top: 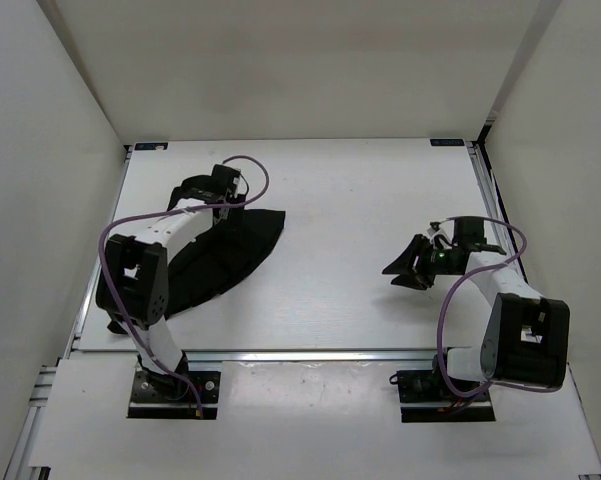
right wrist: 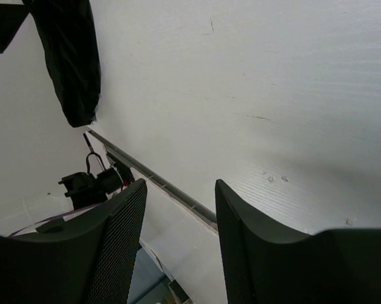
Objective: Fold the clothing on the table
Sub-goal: Flatten the skirt out
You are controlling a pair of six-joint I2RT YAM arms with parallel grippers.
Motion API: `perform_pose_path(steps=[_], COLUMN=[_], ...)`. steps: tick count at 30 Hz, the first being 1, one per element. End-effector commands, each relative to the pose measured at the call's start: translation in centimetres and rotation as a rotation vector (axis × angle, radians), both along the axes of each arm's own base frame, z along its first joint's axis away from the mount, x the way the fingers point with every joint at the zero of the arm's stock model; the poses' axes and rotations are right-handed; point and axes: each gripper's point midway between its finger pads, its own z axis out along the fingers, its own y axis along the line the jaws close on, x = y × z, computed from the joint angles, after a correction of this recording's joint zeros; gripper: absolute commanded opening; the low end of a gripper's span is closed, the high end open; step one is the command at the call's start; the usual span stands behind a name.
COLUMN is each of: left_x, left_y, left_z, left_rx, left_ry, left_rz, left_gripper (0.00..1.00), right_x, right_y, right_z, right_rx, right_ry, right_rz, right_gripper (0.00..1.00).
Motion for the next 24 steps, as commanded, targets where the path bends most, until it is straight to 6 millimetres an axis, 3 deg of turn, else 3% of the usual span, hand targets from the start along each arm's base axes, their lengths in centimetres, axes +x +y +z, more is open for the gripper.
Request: perform_pose_path(steps=[1, 5, 7, 8, 9, 10, 13, 15, 16, 17, 18, 20, 22, 23, 24], left_x=[0.3, -0.1, 0.1, 0.3, 0.5, 0.9, 0.7, -1.1, -1.4, -3.5, -5.9, -7.8, -9.8, -9.9, -9.6], left_y=[2.5, 4.0, 4.2, 4.2, 3.5, 1.8, -6.6, -14.5, -16.7, -20.8, -23.8, -27.0, -28.3, -27.7, -27.3], left_z=[-1.3, -4.2, -4.7, -5.0, -5.0, -4.5, -2.2, 0.1, 1.5, 2.5, 3.3, 4.6, 6.2, 5.9, 7.5], left_rx=[0.061, 0.079, 0.079, 0.076, 0.061, -0.002, -0.209, -0.254, -0.242, -0.256, -0.262, -0.278, -0.344, -0.369, -0.446], left_ry=[-0.018, 0.051, 0.063, 0.074, 0.083, 0.106, 0.111, 0.090, 0.072, 0.081, 0.095, 0.083, 0.101, 0.117, 0.096], left_rz=[0.072, 0.131, 0.147, 0.149, 0.138, 0.117, -0.119, -0.354, -0.435, -0.577, -0.676, -0.768, -0.828, -0.804, -0.784], left_gripper=[0.74, 0.70, 0.61, 0.49, 0.16, 0.00, 0.00, 0.00, 0.00, 0.00, 0.00, 0.00, 0.00, 0.00, 0.01], right_x=[-0.1, -0.3, -0.4, -0.3, -0.5, -0.4, -0.5, -0.4, -0.4, -0.4, -0.4, -0.3, -0.5, -0.4, -0.5], right_y=[0.0, 0.1, 0.3, 0.1, 0.0, -0.3, -0.5, -0.6, -0.5, -0.4, -0.4, -0.3, -0.3, -0.4, -0.6], right_z=[0.5, 0.5, 0.6, 0.7, 0.6, 0.8, 0.7, 0.6, 0.6, 0.5, 0.6, 0.6, 0.5, 0.5, 0.6], right_rx=[0.005, -0.016, -0.019, -0.019, -0.019, -0.016, -0.011, -0.012, -0.007, -0.001, -0.007, 0.000, 0.006, 0.005, 0.013], right_ry=[-0.022, -0.005, -0.011, -0.011, -0.009, -0.016, -0.024, -0.020, -0.022, -0.014, -0.018, -0.021, -0.013, -0.022, -0.023], right_rz=[0.008, 0.021, 0.034, 0.022, 0.022, 0.009, -0.002, -0.008, -0.004, -0.001, 0.001, 0.001, 0.003, -0.003, -0.011], right_gripper=[0.53, 0.53, 0.54, 0.53, 0.53, 0.53, 0.53, 0.53, 0.53, 0.54, 0.53, 0.53, 0.54, 0.53, 0.53])
